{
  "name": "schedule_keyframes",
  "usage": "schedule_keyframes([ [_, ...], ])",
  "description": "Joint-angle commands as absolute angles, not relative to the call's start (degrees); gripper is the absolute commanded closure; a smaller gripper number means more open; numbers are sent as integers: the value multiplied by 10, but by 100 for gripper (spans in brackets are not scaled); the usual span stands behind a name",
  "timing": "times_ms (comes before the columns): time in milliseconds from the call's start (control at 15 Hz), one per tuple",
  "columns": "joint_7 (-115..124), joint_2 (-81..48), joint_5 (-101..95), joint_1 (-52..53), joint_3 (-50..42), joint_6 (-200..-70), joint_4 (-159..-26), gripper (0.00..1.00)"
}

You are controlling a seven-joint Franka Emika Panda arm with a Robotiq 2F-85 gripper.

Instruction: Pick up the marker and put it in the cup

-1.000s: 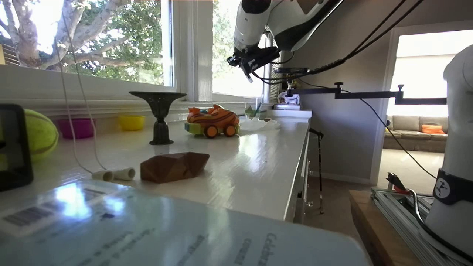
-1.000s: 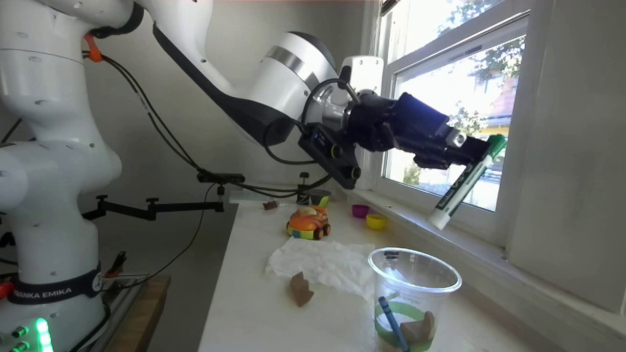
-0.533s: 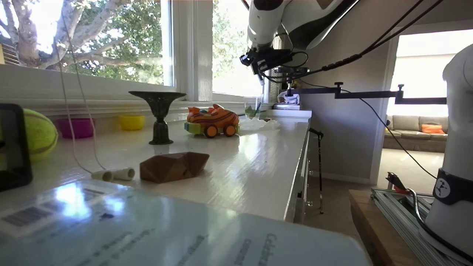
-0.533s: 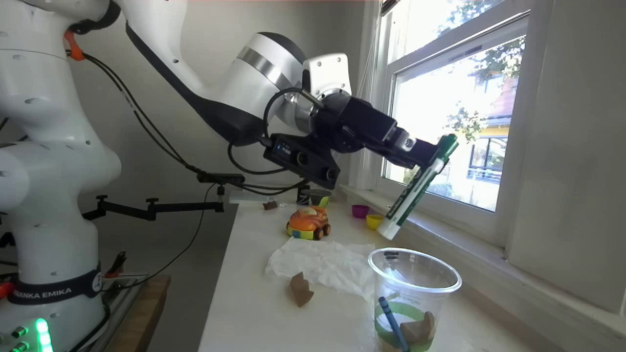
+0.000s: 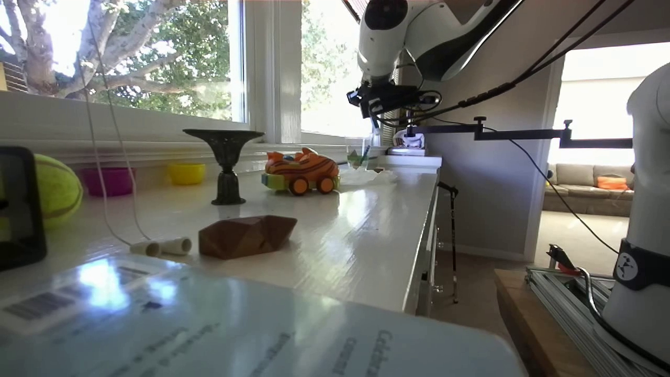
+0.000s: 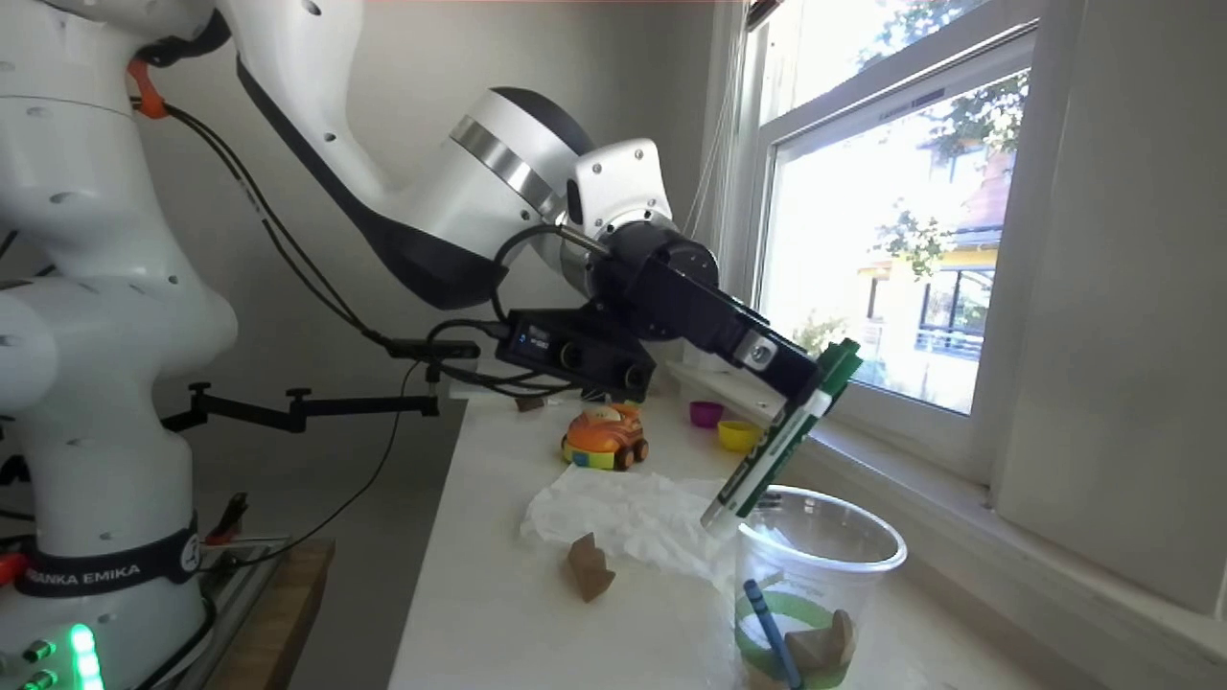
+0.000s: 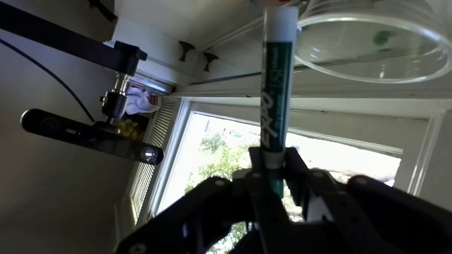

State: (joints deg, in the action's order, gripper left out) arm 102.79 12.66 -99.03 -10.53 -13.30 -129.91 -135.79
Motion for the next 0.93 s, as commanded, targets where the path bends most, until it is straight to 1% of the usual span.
schedule_keyframes([
  [0,1054,110,-984,-97,-136,-1312,-1323,95],
  [467,1065,91,-971,-92,-131,-1314,-1299,95],
  [867,1018,139,-876,-78,-112,-1313,-1344,95],
])
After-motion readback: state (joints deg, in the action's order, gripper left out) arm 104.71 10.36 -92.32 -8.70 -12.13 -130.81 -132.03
